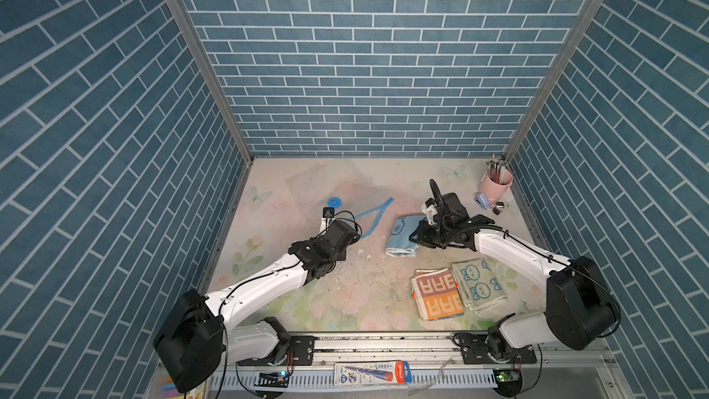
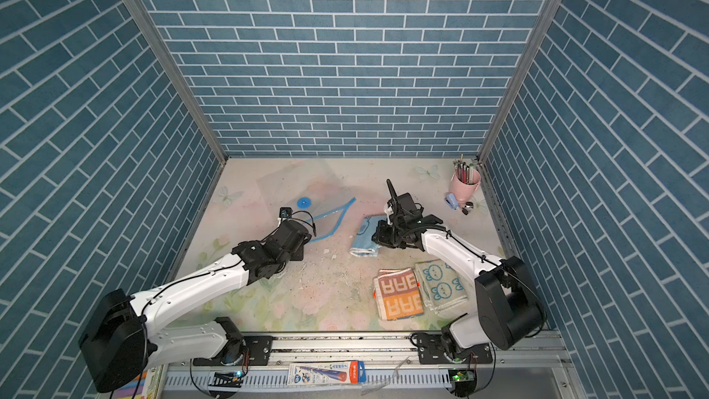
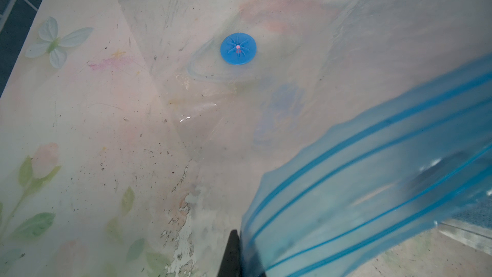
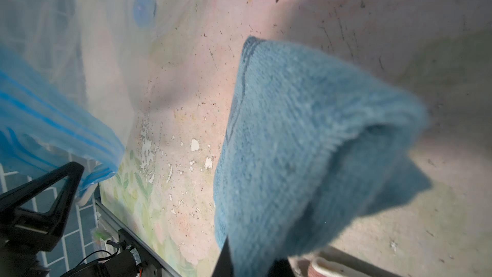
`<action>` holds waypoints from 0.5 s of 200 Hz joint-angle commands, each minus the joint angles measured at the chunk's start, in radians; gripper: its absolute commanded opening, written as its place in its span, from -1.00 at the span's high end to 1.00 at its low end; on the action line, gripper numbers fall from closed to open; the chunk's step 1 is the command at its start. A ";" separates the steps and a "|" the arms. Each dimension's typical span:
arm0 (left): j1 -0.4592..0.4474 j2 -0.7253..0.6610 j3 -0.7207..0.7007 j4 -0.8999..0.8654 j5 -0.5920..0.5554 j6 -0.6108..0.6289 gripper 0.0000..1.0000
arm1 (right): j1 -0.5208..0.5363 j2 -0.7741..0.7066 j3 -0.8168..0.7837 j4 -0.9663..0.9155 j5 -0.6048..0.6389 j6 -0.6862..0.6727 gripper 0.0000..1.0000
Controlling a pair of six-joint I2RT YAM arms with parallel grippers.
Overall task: Place the folded towel into the vacuum bag
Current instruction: Pick up the towel from the center of the board.
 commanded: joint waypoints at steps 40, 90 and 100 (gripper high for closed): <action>-0.007 0.049 0.049 0.024 -0.011 -0.022 1.00 | -0.056 -0.177 0.004 -0.063 -0.089 0.043 1.00; -0.008 0.135 0.086 0.081 0.031 -0.038 1.00 | -0.073 -0.276 0.039 -0.145 -0.162 0.060 1.00; -0.008 0.152 0.094 0.091 0.038 -0.040 1.00 | -0.074 -0.294 0.044 -0.152 -0.188 0.061 1.00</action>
